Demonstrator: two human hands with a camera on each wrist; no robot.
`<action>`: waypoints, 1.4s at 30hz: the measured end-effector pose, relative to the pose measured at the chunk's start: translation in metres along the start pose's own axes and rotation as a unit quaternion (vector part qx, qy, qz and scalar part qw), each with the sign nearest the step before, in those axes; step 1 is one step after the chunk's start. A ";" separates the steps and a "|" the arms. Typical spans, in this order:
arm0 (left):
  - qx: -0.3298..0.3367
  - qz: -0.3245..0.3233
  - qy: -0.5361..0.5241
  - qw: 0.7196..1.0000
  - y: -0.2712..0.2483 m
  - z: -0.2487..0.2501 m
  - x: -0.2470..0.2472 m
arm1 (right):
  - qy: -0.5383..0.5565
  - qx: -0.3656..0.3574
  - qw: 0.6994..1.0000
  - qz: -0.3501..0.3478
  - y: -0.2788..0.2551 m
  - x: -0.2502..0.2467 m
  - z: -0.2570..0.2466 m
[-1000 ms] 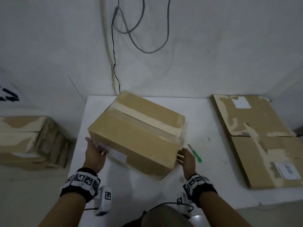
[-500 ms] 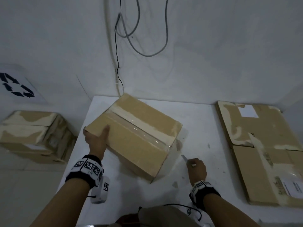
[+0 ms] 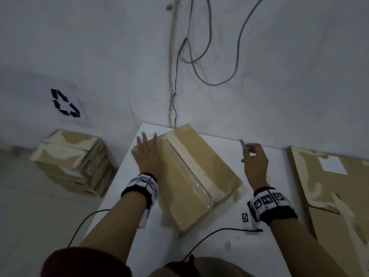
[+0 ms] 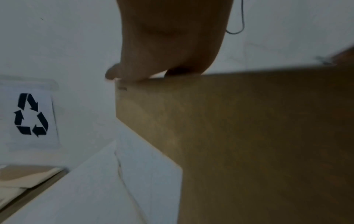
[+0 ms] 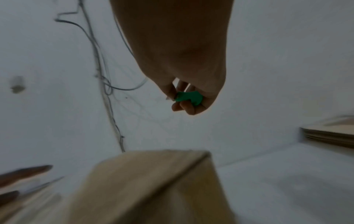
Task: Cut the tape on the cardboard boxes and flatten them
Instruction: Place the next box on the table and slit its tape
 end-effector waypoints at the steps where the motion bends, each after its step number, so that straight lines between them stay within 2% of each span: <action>1: 0.032 -0.006 0.021 0.999 -0.004 0.007 0.004 | 0.000 0.001 0.999 -0.041 0.003 0.015 -0.015; 5: 0.065 -0.039 0.058 0.995 -0.006 0.008 0.007 | -0.041 0.020 0.976 -0.215 -0.007 0.093 -0.044; 7: 0.065 -0.045 0.069 0.994 -0.004 0.008 0.006 | -0.062 0.019 0.965 -0.253 -0.018 0.129 -0.049; 10: 0.060 -0.038 0.061 0.996 -0.005 0.008 0.005 | -0.072 -0.032 0.956 -0.282 -0.029 0.172 -0.058; 18: 0.050 -0.021 0.029 0.998 -0.007 0.007 -0.001 | -0.082 -0.055 0.949 -0.299 -0.026 0.221 -0.070; 23: 0.050 -0.018 0.025 0.998 -0.006 0.007 0.001 | -0.102 -0.084 0.950 -0.283 -0.024 0.228 -0.079; 31: 0.046 -0.017 0.025 0.998 -0.005 0.006 0.002 | -0.174 -0.160 0.925 -0.299 -0.030 0.235 -0.092; 36: 0.038 -0.020 0.030 0.999 -0.004 0.006 0.004 | -0.189 -0.154 0.921 -0.304 -0.031 0.235 -0.096; 40: 0.036 -0.027 0.031 0.999 -0.003 0.005 0.005 | -0.288 -0.135 0.887 -0.336 -0.035 0.237 -0.092; 42: 0.036 -0.020 0.027 0.999 -0.003 0.005 0.003 | -0.305 -0.136 0.881 -0.336 -0.043 0.230 -0.088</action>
Point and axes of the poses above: each hand's wrist, its own y-axis towards the middle knuckle, its own x-axis out of the palm, z = x × y, the point moved 7 cm from there along y, towards the middle knuckle, and after that the axes turned 1 degree about -z, right-handed, at the moved point
